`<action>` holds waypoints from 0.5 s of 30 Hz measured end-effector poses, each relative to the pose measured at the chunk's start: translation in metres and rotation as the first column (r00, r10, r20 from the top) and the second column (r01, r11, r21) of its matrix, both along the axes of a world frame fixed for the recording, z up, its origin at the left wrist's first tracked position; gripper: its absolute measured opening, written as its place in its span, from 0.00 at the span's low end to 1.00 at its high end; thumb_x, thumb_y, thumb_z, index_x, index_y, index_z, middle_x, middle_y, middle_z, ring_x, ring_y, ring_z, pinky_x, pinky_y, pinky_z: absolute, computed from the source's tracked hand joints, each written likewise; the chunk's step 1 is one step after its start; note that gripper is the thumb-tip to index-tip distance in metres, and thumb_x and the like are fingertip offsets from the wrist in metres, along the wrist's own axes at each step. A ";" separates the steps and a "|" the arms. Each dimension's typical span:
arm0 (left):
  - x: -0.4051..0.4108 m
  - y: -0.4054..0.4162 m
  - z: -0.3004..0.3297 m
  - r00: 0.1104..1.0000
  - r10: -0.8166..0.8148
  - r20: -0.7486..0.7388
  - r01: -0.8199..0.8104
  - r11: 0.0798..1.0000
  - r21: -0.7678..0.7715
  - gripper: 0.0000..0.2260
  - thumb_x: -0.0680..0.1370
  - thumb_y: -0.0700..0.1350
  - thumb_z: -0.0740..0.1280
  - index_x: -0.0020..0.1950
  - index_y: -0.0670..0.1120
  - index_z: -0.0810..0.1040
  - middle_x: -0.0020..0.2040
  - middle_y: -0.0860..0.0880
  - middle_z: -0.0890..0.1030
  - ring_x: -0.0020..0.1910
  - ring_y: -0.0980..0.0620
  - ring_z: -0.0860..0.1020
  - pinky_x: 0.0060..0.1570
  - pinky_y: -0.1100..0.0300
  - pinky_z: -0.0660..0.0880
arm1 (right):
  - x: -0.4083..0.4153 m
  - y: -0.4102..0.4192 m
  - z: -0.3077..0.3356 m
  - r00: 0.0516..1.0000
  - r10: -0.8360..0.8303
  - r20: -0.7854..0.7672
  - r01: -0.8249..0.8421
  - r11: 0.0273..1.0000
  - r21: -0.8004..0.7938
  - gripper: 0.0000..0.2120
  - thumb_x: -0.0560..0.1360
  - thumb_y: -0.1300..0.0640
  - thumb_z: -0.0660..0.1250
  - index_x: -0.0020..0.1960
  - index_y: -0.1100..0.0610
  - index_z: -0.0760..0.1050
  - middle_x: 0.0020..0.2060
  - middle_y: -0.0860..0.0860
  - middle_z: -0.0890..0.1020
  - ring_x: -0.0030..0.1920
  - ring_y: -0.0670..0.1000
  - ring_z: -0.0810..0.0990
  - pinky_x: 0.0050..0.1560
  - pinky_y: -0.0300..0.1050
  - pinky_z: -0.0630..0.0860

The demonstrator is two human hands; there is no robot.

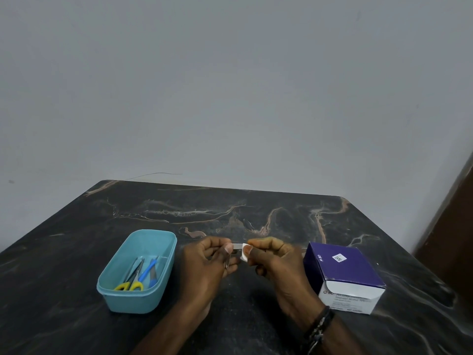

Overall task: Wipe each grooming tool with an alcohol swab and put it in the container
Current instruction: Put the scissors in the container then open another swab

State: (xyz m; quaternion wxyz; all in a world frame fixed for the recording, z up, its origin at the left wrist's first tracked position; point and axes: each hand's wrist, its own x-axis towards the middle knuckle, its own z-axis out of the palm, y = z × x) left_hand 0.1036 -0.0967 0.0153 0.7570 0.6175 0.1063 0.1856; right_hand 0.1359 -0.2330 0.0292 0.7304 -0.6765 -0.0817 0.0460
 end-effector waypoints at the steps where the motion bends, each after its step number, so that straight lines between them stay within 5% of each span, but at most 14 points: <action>1: 0.001 0.000 0.000 1.000 0.007 -0.005 -0.007 1.000 -0.026 0.03 0.76 0.37 0.69 0.49 0.41 0.79 0.42 0.43 0.86 0.41 0.47 0.86 0.42 0.53 0.82 | 0.000 0.000 0.000 1.000 0.007 -0.002 -0.007 1.000 -0.009 0.05 0.70 0.64 0.73 0.46 0.61 0.82 0.36 0.55 0.85 0.34 0.47 0.80 0.35 0.40 0.74; 15: 0.003 0.003 0.002 0.998 0.048 -0.036 -0.053 0.985 -0.165 0.04 0.76 0.36 0.67 0.50 0.40 0.78 0.43 0.42 0.86 0.42 0.46 0.86 0.41 0.53 0.82 | -0.008 0.009 -0.003 0.994 0.103 0.047 -0.098 0.991 -0.096 0.04 0.69 0.66 0.75 0.43 0.62 0.82 0.38 0.58 0.86 0.37 0.50 0.85 0.36 0.34 0.76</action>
